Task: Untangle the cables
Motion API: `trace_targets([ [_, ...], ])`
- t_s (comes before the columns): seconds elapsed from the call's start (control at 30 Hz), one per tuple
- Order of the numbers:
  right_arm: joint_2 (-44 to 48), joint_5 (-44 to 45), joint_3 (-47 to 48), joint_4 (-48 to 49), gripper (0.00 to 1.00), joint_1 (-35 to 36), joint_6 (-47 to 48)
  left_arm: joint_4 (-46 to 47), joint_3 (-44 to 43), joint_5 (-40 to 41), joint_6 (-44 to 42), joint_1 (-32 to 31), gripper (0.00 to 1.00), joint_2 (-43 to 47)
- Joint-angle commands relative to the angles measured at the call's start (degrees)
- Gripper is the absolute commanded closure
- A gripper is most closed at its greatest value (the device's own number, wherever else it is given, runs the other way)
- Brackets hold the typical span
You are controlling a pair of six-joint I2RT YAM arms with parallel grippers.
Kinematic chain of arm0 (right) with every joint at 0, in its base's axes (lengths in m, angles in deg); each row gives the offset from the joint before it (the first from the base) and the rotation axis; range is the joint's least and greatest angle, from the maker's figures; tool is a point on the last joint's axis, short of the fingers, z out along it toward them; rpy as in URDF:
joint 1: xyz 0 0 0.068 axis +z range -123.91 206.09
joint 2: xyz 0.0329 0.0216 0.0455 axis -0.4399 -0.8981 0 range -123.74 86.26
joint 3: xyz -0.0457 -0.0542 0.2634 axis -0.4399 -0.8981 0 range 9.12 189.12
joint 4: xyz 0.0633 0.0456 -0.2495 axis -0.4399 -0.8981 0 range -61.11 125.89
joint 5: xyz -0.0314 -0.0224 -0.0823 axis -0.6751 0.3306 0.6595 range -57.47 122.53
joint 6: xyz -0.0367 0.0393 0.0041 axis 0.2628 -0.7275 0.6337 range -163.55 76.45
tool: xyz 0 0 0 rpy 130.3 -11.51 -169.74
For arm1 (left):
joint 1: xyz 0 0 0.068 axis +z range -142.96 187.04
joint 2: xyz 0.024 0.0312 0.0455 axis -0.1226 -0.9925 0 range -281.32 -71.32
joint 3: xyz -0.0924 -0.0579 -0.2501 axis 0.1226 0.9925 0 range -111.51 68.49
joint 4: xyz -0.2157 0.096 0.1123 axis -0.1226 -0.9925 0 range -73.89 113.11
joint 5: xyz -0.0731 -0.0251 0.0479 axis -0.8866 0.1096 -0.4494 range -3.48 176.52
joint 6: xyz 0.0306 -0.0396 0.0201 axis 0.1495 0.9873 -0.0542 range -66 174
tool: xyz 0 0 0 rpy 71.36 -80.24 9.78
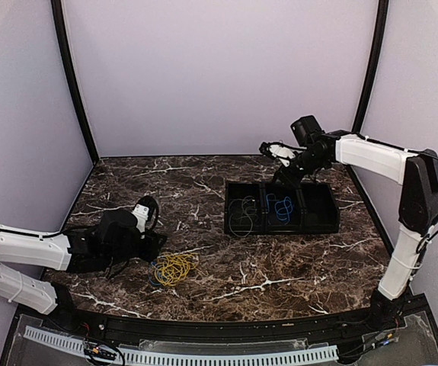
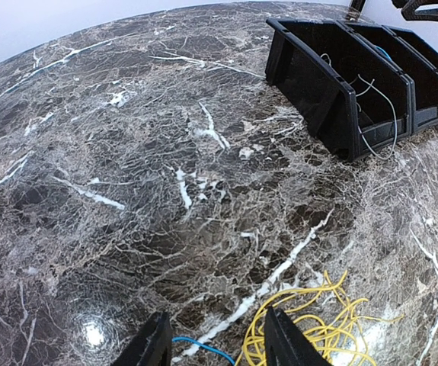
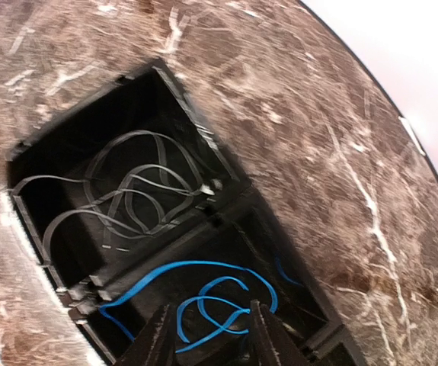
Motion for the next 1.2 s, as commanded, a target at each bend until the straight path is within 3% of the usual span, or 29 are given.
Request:
trace_targets([
  [0.0,-1.06,-5.97,2.59,-3.35,0.63,1.93,-2.47,1.55,0.44,0.18,0.67,0.05,0.57,0.03],
  [0.2,-3.80,-7.01,2.89,-2.38,0.69,2.53,-2.06,0.86,0.20,0.36,0.65,0.05,0.57,0.38],
  [0.33,-3.40,-10.99,1.01,-3.77,0.73,5.17,3.46,0.26,0.60,0.80,0.83,0.06,0.57,1.53],
  [0.6,2.12,-5.02,-10.62,0.25,0.74,15.69,15.92,0.16,1.04,1.21,0.94,0.07,0.57,2.48],
  [0.97,-4.06,6.65,-11.22,6.66,0.70,23.32,17.24,-0.67,1.55,2.02,1.04,0.06,0.56,3.27],
  [1.17,-6.30,7.26,-10.13,6.38,0.69,25.30,17.88,-0.87,2.61,2.46,1.11,0.05,0.56,4.79],
])
